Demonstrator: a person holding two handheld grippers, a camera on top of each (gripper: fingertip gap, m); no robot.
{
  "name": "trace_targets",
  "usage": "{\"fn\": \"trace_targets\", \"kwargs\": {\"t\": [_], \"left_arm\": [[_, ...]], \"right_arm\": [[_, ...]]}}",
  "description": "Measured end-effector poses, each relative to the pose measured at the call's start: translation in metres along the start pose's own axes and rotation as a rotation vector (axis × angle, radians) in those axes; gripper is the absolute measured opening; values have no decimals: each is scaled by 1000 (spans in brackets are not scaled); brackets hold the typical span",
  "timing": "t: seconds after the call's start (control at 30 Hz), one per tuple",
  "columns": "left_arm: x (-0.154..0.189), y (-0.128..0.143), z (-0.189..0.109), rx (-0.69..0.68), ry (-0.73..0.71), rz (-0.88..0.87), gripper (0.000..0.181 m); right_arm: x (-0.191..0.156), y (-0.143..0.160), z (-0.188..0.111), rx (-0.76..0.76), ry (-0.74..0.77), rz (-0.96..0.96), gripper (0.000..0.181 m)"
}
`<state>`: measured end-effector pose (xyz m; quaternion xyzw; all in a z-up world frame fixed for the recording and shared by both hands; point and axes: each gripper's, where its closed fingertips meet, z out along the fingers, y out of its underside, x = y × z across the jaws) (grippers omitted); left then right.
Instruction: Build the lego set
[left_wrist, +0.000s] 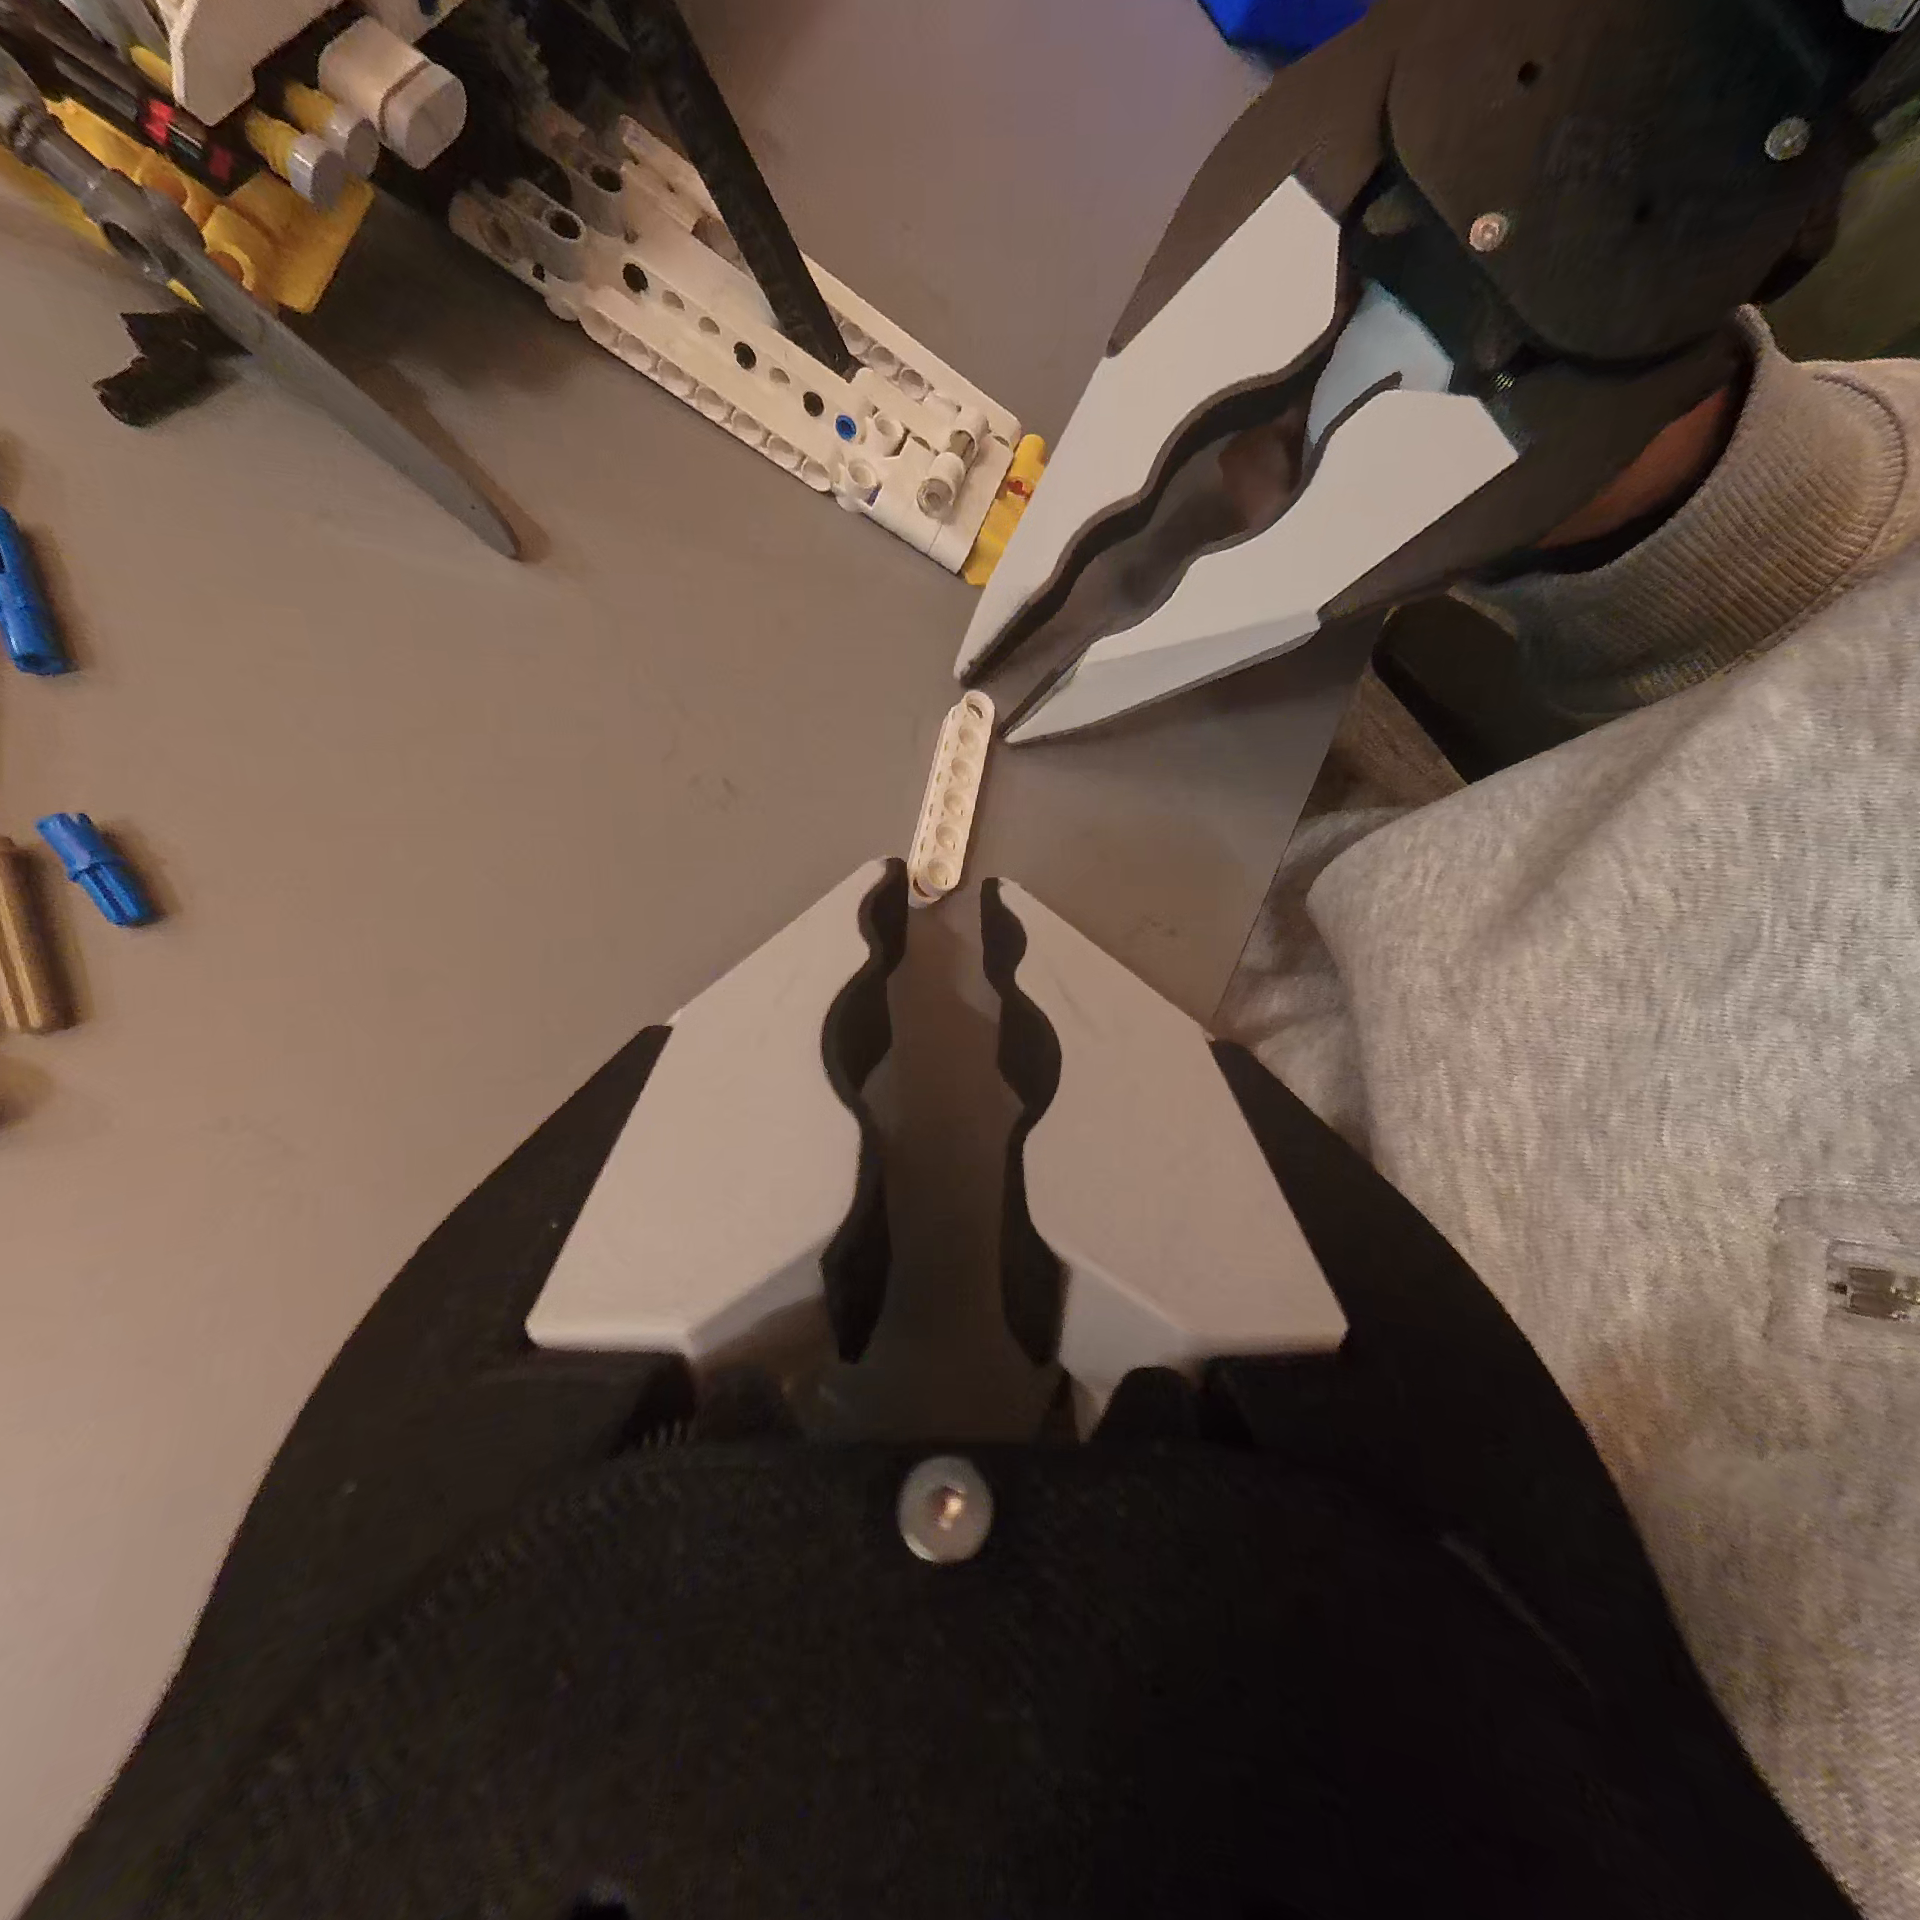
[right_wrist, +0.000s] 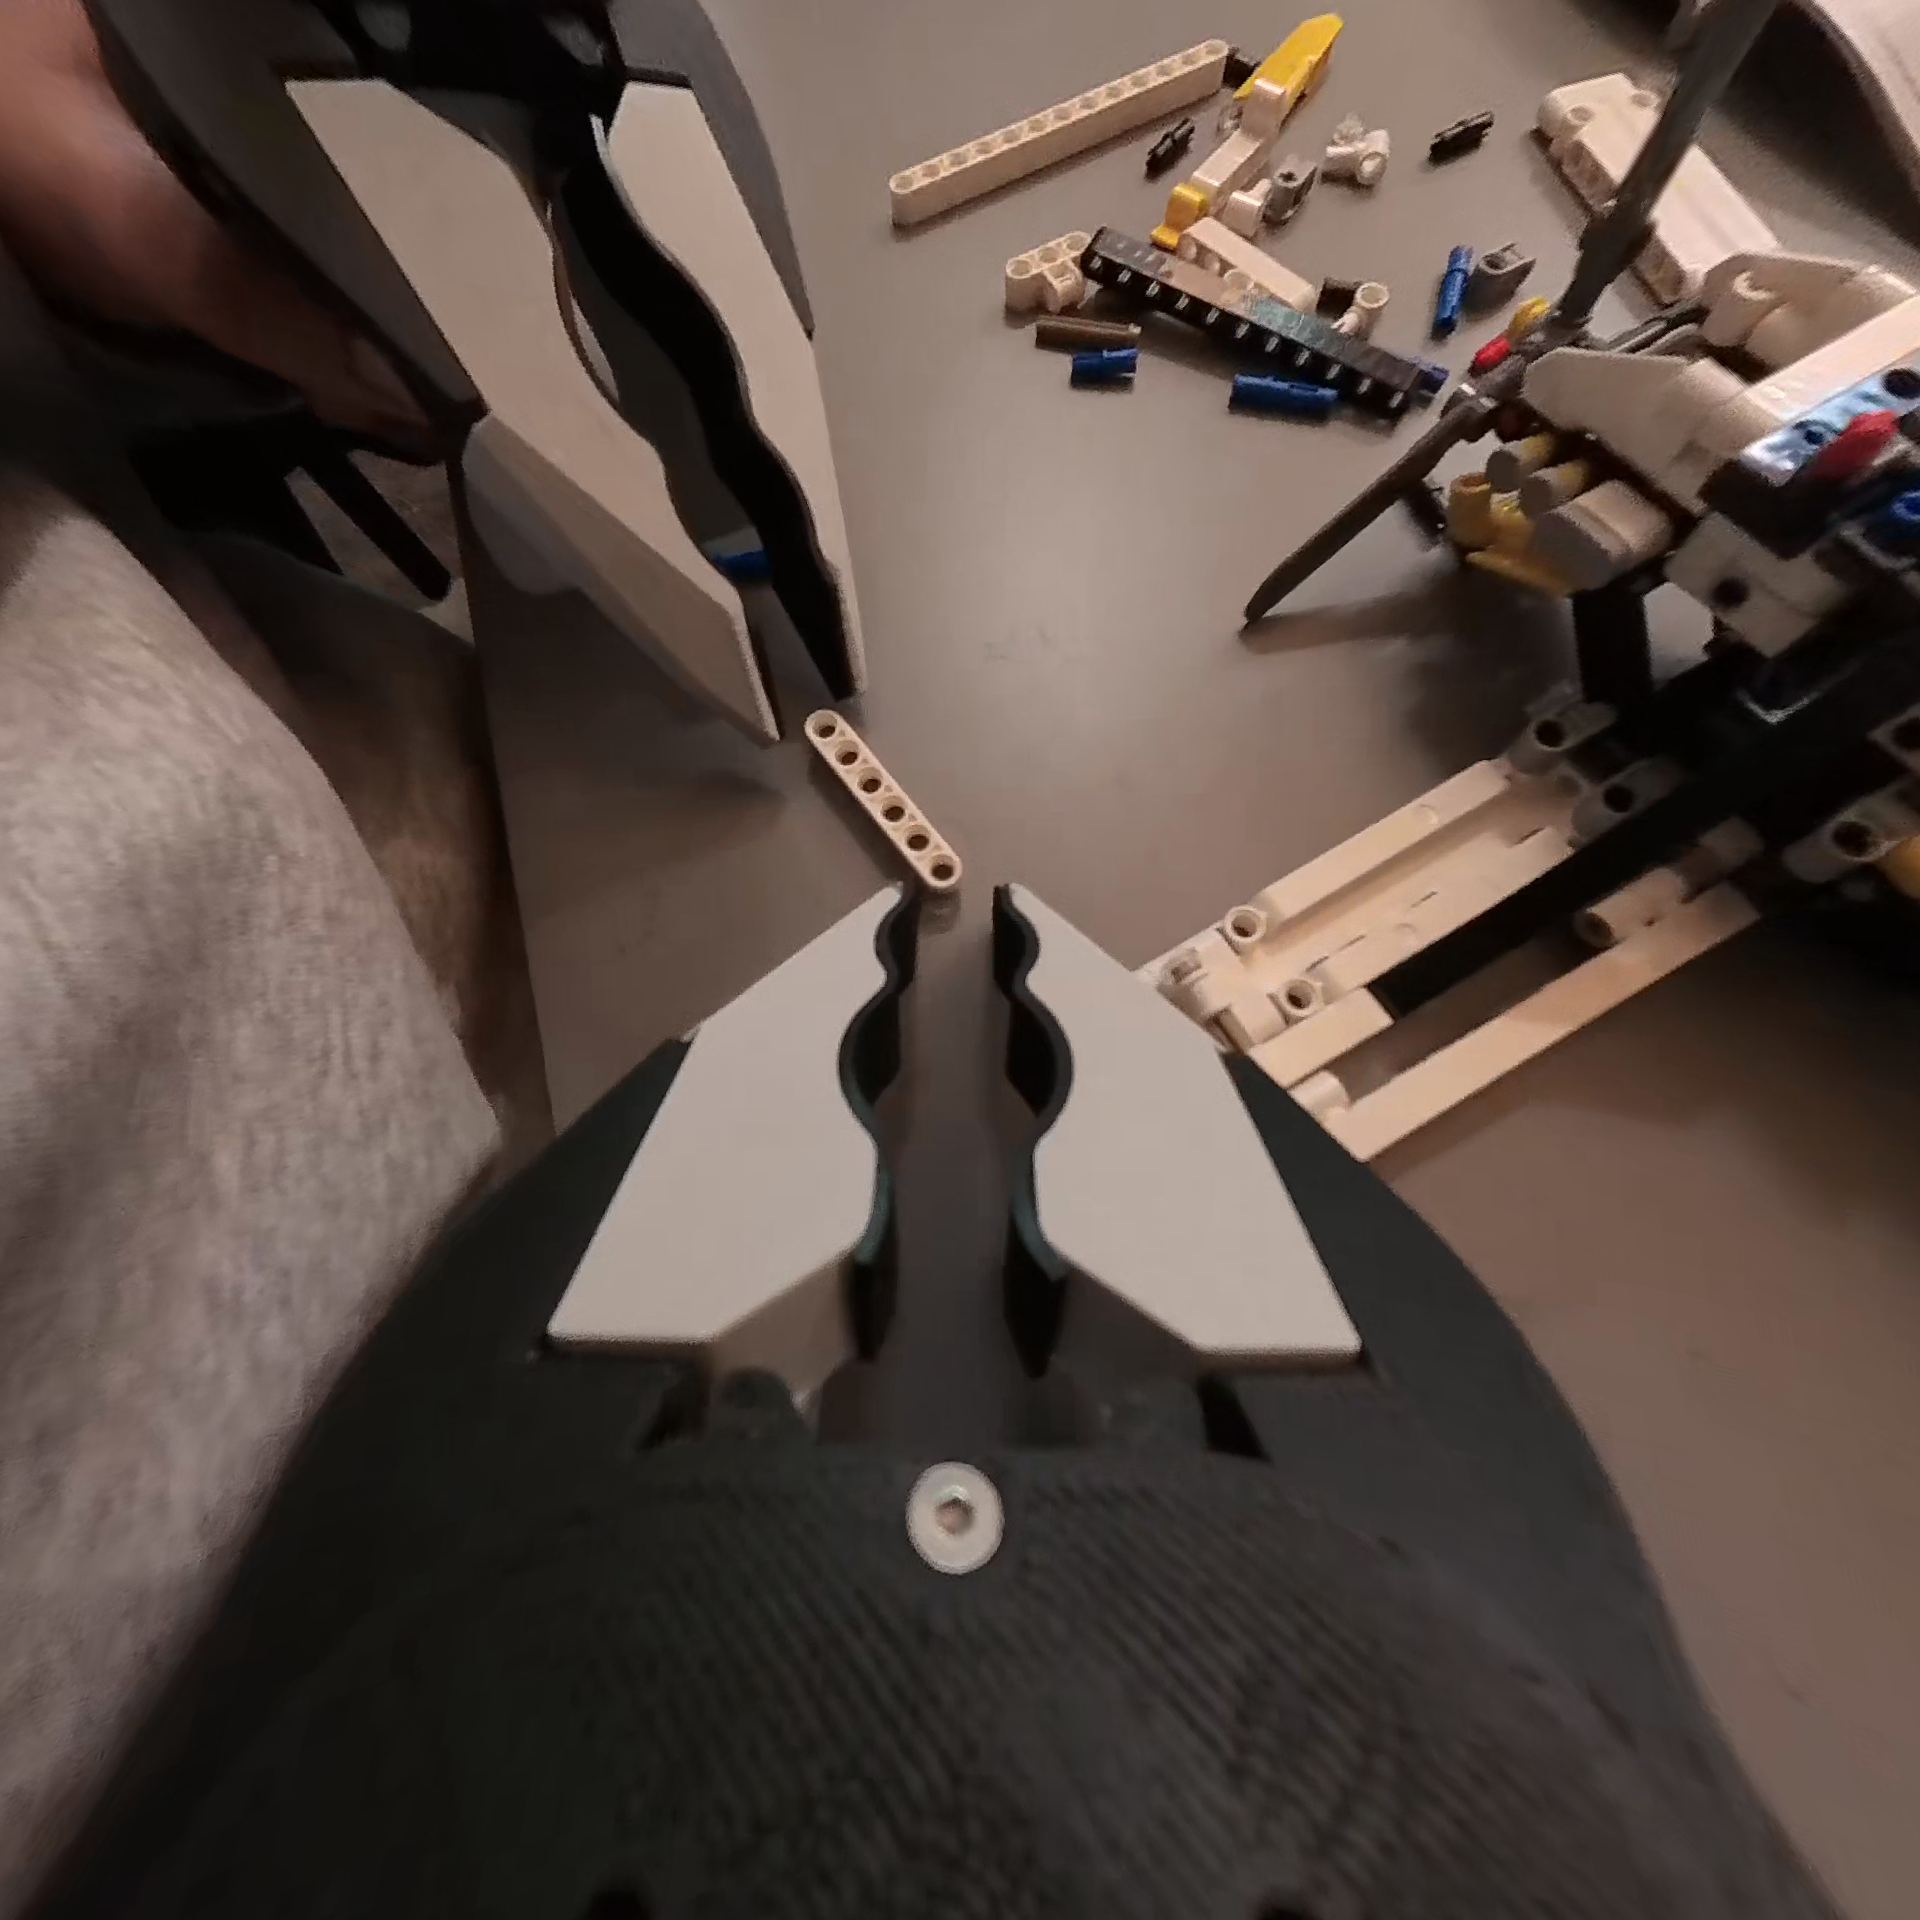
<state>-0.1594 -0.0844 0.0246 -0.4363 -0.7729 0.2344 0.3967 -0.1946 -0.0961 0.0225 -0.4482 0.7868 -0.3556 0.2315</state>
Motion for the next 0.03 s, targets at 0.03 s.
{"fn": "trace_targets", "kwargs": {"t": [0.03], "left_arm": [[0, 0, 0, -2, -1, -1, 10]], "right_arm": [[-1, 1, 1, -8, -1, -5, 13]]}}
